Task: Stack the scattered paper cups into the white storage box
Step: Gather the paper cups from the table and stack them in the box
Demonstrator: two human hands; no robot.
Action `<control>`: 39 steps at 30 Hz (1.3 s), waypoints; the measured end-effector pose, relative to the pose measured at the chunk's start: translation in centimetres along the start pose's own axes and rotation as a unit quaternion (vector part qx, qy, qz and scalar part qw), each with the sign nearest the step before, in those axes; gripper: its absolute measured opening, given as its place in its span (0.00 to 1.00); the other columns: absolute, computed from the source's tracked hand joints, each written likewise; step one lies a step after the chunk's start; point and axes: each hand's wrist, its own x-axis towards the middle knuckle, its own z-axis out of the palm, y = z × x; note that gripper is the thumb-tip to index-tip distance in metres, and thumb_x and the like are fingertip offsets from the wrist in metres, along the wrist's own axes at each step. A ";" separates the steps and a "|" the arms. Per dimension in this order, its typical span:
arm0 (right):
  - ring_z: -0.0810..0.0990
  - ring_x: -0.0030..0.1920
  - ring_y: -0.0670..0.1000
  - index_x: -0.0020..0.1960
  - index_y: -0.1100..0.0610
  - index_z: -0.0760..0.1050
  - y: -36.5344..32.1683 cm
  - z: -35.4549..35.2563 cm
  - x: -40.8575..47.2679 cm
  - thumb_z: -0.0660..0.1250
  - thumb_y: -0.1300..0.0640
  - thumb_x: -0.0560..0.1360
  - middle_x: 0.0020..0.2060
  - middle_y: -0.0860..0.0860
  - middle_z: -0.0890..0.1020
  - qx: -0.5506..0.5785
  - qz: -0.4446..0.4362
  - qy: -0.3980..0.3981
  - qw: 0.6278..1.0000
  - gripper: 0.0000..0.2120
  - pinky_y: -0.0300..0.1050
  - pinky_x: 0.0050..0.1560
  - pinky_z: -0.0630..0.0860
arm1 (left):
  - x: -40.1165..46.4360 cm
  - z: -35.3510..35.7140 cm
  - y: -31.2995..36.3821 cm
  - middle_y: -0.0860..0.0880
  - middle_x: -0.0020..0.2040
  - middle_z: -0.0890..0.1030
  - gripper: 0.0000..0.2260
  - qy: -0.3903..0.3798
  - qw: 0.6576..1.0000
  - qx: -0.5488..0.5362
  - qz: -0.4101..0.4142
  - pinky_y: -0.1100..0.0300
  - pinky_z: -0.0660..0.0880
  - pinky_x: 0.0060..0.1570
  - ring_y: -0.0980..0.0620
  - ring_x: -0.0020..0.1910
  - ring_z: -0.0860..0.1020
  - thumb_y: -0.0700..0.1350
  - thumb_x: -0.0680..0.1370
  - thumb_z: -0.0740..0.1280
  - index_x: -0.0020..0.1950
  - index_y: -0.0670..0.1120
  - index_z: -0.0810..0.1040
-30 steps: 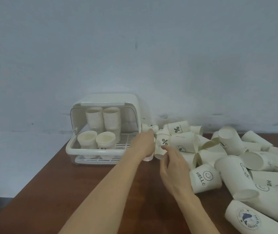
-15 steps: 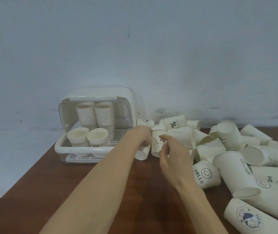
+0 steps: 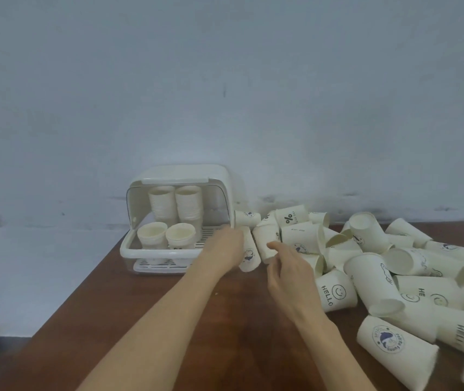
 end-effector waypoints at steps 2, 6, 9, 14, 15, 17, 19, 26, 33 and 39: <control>0.76 0.58 0.54 0.65 0.57 0.72 -0.7 -0.9 -0.6 0.59 0.62 0.78 0.58 0.53 0.79 -0.007 -0.001 -0.006 1.000 0.17 0.47 0.56 0.71 | -1.7 -0.5 -0.1 0.40 0.57 0.75 0.13 0.019 1.000 -0.021 0.006 0.51 0.70 0.46 0.39 0.56 0.76 0.36 0.76 0.61 0.60 0.44 0.72; 0.76 0.58 0.52 0.65 0.56 0.72 -1.8 -2.9 -2.2 0.59 0.62 0.78 0.57 0.52 0.79 -0.028 -0.007 -0.018 0.999 0.16 0.44 0.57 0.71 | -4.9 -1.3 0.0 0.41 0.57 0.77 0.10 0.031 0.999 0.010 0.014 0.52 0.73 0.48 0.41 0.55 0.77 0.39 0.78 0.61 0.59 0.43 0.74; 0.77 0.56 0.52 0.61 0.54 0.73 -2.2 -4.3 -3.7 0.59 0.62 0.77 0.54 0.50 0.80 -0.049 -0.010 -0.017 0.999 0.15 0.45 0.55 0.73 | -7.3 -1.7 0.4 0.43 0.57 0.78 0.11 0.020 0.998 0.052 0.030 0.54 0.71 0.47 0.42 0.55 0.78 0.41 0.79 0.62 0.60 0.43 0.76; 0.75 0.57 0.51 0.65 0.53 0.71 -3.2 -6.5 -5.5 0.57 0.61 0.78 0.56 0.50 0.78 -0.082 -0.009 -0.029 0.996 0.16 0.42 0.55 0.68 | -10.9 -3.1 1.1 0.43 0.55 0.77 0.08 0.035 0.996 0.048 0.064 0.53 0.70 0.44 0.42 0.54 0.78 0.42 0.79 0.63 0.57 0.44 0.76; 0.75 0.57 0.51 0.66 0.53 0.70 -3.3 -7.0 -5.8 0.57 0.61 0.78 0.57 0.50 0.78 -0.092 -0.006 -0.030 0.995 0.17 0.42 0.54 0.68 | -11.4 -3.4 1.3 0.43 0.54 0.77 0.06 0.040 0.996 0.043 0.074 0.53 0.70 0.43 0.42 0.53 0.78 0.42 0.79 0.63 0.54 0.45 0.76; 0.76 0.56 0.52 0.66 0.54 0.70 -3.3 -7.9 -6.5 0.57 0.60 0.78 0.57 0.50 0.79 -0.109 -0.004 -0.024 0.994 0.17 0.44 0.53 0.69 | -12.7 -3.9 1.7 0.43 0.52 0.78 0.02 0.047 0.994 0.038 0.089 0.53 0.69 0.42 0.41 0.51 0.78 0.43 0.79 0.62 0.49 0.46 0.73; 0.76 0.57 0.53 0.66 0.54 0.70 -3.1 -9.1 -7.3 0.56 0.60 0.78 0.57 0.51 0.79 -0.115 0.001 -0.025 0.993 0.17 0.46 0.55 0.71 | -13.6 -4.0 2.4 0.42 0.53 0.77 0.05 0.053 0.993 0.038 0.103 0.53 0.68 0.44 0.42 0.52 0.77 0.45 0.80 0.61 0.52 0.45 0.75; 0.73 0.61 0.51 0.69 0.54 0.67 -2.1 -13.0 -9.9 0.55 0.60 0.78 0.61 0.51 0.77 -0.149 0.021 -0.037 0.988 0.20 0.44 0.58 0.68 | -15.7 -3.5 4.8 0.43 0.49 0.78 0.06 0.063 0.986 -0.005 0.151 0.53 0.70 0.45 0.42 0.52 0.76 0.48 0.79 0.62 0.44 0.48 0.74; 0.74 0.60 0.53 0.68 0.53 0.69 -0.7 -15.9 -12.1 0.55 0.60 0.78 0.59 0.51 0.77 -0.161 0.044 -0.019 0.986 0.19 0.50 0.59 0.71 | -16.7 -2.4 7.9 0.49 0.48 0.78 0.06 0.076 0.977 -0.095 0.173 0.53 0.72 0.47 0.47 0.50 0.76 0.51 0.77 0.63 0.48 0.51 0.78; 0.75 0.59 0.53 0.67 0.54 0.70 0.6 -17.9 -13.4 0.56 0.61 0.78 0.59 0.51 0.78 -0.168 0.050 -0.015 0.984 0.19 0.50 0.58 0.71 | -16.9 -1.4 10.1 0.53 0.42 0.80 0.04 0.086 0.962 -0.173 0.194 0.54 0.75 0.44 0.51 0.45 0.77 0.51 0.75 0.64 0.43 0.53 0.77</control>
